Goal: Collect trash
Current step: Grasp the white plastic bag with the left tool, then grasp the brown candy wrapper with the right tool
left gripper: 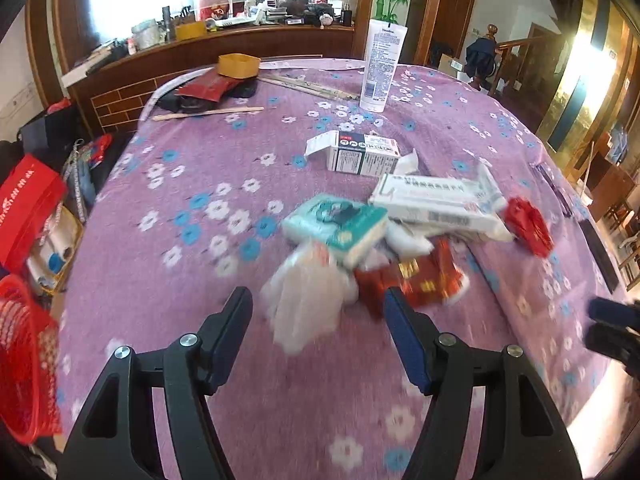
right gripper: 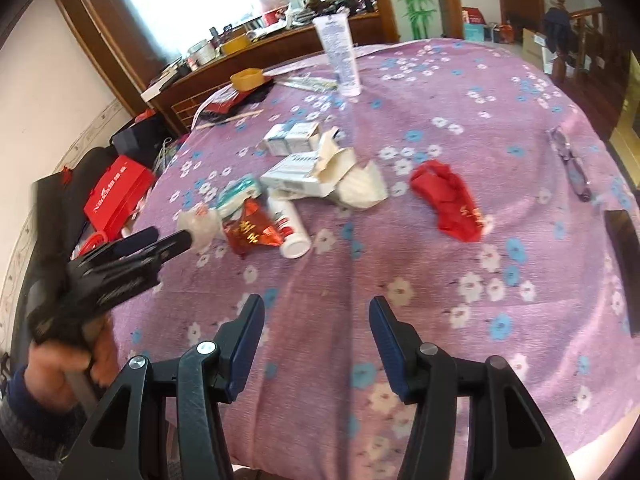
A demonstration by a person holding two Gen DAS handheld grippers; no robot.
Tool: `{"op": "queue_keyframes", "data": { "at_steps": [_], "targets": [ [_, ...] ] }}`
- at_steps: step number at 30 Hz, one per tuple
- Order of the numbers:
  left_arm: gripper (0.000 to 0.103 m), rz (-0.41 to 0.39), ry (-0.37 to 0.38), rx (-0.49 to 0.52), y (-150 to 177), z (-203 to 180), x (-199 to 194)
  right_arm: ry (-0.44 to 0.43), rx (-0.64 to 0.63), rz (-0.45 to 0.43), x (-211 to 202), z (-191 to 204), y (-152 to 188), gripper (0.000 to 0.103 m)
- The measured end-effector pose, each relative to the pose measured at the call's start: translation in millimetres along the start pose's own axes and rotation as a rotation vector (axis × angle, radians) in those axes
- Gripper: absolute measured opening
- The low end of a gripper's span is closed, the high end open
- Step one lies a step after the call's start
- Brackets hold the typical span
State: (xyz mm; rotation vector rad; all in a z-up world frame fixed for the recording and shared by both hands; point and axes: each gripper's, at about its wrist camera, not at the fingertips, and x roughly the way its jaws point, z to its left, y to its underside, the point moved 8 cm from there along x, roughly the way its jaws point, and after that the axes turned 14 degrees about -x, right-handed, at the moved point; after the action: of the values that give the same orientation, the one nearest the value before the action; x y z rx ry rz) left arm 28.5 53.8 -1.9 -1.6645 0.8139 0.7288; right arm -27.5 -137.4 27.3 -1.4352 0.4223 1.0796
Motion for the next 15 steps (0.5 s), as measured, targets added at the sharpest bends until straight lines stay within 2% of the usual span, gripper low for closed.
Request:
{"op": "queue_keyframes", "data": {
  "at_steps": [3, 4, 5, 7, 11, 15],
  "targets": [
    [0.062, 0.034, -0.012, 0.027, -3.4, -1.4, 24.2, 0.014, 0.013, -0.015, -7.4, -7.0, -1.5, 0.059],
    [0.046, 0.039, 0.000, 0.026, -4.0, -1.4, 28.4, 0.016, 0.016, -0.020, -9.4, -8.6, -2.5, 0.059],
    [0.034, 0.053, 0.009, 0.023, -3.1, -0.4, 33.1, 0.015, 0.018, -0.023, -10.1, -9.6, -3.5, 0.059],
    [0.032, 0.052, 0.043, 0.010, -2.5, 0.0, 33.5, 0.008, 0.022, -0.027, -9.9, -8.2, -7.6, 0.059],
    [0.029, 0.034, 0.056, 0.031, 7.9, 3.6, 21.6, -0.032, 0.012, -0.020, -0.1, 2.2, -15.8, 0.059],
    [0.029, 0.016, 0.071, 0.001, 21.9, 13.4, -0.7, -0.083, -0.011, 0.011, 21.5, 16.8, -25.5, 0.059]
  ]
}}
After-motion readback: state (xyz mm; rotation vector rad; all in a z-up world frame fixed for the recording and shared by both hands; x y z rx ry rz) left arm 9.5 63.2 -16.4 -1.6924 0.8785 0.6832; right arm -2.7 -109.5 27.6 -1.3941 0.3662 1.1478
